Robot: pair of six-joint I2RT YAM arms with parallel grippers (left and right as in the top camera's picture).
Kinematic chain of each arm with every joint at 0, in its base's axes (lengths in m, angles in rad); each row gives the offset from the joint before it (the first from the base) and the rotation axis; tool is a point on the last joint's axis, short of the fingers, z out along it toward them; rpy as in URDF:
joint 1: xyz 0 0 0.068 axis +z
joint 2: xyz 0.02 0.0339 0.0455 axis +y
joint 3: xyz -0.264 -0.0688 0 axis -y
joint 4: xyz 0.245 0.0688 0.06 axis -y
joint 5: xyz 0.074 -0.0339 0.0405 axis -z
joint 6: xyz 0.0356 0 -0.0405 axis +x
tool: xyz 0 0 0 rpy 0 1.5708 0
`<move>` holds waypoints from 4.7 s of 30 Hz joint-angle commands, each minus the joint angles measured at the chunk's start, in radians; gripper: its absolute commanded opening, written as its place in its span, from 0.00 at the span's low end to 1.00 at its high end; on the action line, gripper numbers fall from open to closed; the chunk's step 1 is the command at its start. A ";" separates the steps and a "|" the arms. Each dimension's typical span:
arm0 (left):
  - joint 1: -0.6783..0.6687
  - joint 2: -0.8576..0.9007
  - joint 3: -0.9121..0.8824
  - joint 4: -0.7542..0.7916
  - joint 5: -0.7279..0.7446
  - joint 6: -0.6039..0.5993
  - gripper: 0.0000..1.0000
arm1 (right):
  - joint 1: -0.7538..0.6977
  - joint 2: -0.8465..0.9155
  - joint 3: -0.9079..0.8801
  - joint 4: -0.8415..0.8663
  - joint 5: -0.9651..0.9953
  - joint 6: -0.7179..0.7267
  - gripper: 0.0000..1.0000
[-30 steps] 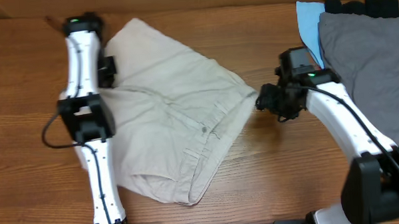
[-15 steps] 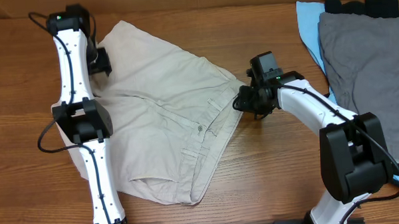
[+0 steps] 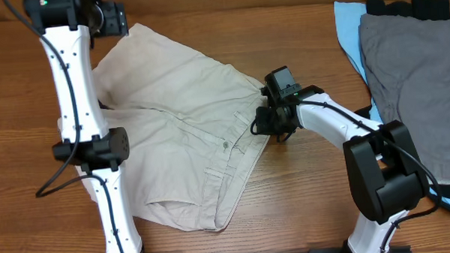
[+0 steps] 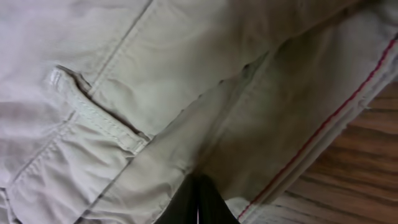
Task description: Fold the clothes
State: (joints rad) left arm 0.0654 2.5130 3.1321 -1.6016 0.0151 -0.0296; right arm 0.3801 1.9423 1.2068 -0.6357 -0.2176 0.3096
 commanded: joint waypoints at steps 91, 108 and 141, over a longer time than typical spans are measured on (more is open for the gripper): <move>0.000 -0.649 -1.629 0.414 -0.041 -0.065 1.00 | 0.059 -0.584 -0.153 -0.393 0.042 0.183 0.81; 0.130 -0.649 -1.954 0.666 0.056 -0.240 0.31 | 0.059 -0.460 -0.153 -0.378 0.037 0.179 0.81; -0.186 -0.499 -1.599 0.989 -0.015 -0.200 1.00 | 0.058 -0.460 -0.153 -0.377 0.017 0.188 0.76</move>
State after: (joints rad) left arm -0.1127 1.9812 1.5276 -0.5999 0.0647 -0.2565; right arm 0.4343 1.4815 1.0580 -1.0134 -0.1875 0.4969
